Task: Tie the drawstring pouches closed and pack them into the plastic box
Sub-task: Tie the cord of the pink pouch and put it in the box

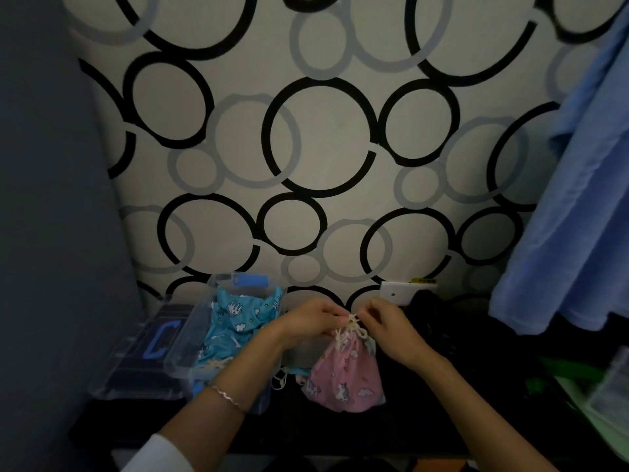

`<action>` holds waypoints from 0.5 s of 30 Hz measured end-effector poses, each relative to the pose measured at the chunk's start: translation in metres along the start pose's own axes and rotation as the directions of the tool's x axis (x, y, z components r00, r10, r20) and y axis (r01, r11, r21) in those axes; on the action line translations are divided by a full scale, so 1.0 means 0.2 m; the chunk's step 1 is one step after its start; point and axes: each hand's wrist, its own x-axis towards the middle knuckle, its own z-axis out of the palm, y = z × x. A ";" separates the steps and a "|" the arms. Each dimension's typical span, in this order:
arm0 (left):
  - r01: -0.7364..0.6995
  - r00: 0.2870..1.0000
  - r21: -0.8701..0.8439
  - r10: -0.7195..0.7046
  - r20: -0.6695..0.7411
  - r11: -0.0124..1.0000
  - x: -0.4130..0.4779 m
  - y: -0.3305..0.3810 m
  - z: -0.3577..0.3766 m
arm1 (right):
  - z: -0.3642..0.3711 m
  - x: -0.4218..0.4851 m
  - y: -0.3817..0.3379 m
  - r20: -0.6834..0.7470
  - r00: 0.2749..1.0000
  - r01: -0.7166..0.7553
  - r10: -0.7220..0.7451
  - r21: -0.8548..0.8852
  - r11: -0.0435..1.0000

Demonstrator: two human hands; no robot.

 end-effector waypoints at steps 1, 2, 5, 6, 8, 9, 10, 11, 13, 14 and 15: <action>-0.019 1.000 0.089 0.019 0.003 0.996 -0.01 0.00 -0.02 | -0.02 0.00 0.02 -0.006 1.000 -0.013 0.013 -0.007 1.000; -0.033 0.999 0.166 0.034 -0.002 0.986 -0.02 -0.01 -0.04 | -0.04 0.00 0.03 0.000 1.000 -0.027 0.027 -0.020 0.999; -0.048 0.997 0.268 0.062 -0.042 0.962 -0.02 -0.06 -0.08 | -0.07 -0.01 0.07 0.051 0.995 -0.087 0.089 -0.049 0.995; -0.050 0.996 0.284 0.069 -0.058 0.958 -0.02 -0.07 -0.08 | -0.07 -0.01 0.06 0.072 0.993 -0.096 0.099 -0.041 0.995; -0.049 0.993 0.309 0.078 -0.084 0.950 0.00 -0.08 -0.06 | -0.06 -0.01 0.03 0.200 0.974 -0.119 0.108 0.044 0.992; -0.047 0.994 0.304 0.075 -0.081 0.951 0.01 -0.08 -0.05 | -0.05 -0.01 0.01 0.291 0.950 -0.141 0.114 0.075 0.987; -0.048 0.996 0.286 0.069 -0.064 0.957 0.01 -0.08 -0.05 | -0.05 0.00 -0.01 0.381 0.917 -0.159 0.123 0.065 0.985; -0.054 0.997 0.268 0.069 -0.047 0.962 0.02 -0.08 -0.04 | -0.04 0.00 -0.03 0.433 0.893 -0.139 0.121 0.009 0.990; -0.069 0.989 0.245 0.099 -0.110 0.967 0.01 -0.08 -0.03 | -0.03 0.01 -0.06 0.393 0.915 -0.058 0.093 -0.099 0.993; -0.053 0.970 0.275 0.115 -0.214 0.960 0.01 -0.08 -0.02 | -0.03 0.02 -0.06 0.333 0.940 -0.031 0.071 -0.123 0.992; -0.005 0.939 0.321 0.114 -0.324 0.947 0.00 -0.09 -0.01 | -0.03 0.04 -0.06 0.264 0.963 -0.028 0.062 -0.133 0.991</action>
